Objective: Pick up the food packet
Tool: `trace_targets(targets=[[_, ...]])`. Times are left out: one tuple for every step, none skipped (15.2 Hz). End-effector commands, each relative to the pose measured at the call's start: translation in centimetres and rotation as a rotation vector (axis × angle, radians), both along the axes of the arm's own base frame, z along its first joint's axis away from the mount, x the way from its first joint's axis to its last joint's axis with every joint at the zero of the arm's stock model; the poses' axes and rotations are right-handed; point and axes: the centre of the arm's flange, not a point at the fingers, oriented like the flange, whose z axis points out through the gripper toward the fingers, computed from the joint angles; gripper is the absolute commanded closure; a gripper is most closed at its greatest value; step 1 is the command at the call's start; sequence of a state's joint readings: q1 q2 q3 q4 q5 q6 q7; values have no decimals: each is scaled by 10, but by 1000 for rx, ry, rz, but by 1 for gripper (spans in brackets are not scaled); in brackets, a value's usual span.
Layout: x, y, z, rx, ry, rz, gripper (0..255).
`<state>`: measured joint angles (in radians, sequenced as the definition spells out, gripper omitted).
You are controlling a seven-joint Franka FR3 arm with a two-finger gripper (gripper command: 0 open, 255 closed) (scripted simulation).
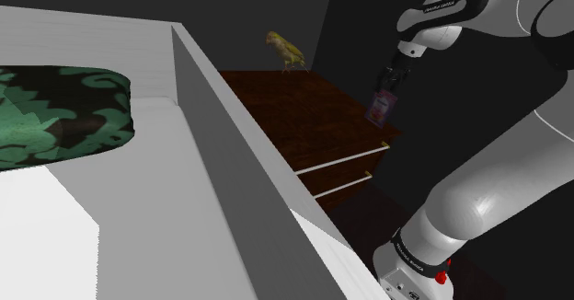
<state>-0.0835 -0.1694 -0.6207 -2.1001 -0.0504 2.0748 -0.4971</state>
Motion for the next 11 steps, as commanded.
trace_targets(targets=[[0, -1, -10, -1, 0, 0, 0], [0, -1, -16, -1, 0, 0, 0], [0, -1, -21, -1, 0, 0, 0], [0, -1, -24, -1, 0, 0, 0], [0, -1, -24, -1, 0, 0, 0], [0, -1, -23, -1, 0, 0, 255], [-1, -1, -23, -1, 0, 0, 255], [-1, -1, -23, -1, 0, 0, 255], [-1, -1, -23, -1, 0, 0, 255], [-1, -1, -23, -1, 0, 0, 255], [-1, -1, -23, -1, 0, 0, 255]])
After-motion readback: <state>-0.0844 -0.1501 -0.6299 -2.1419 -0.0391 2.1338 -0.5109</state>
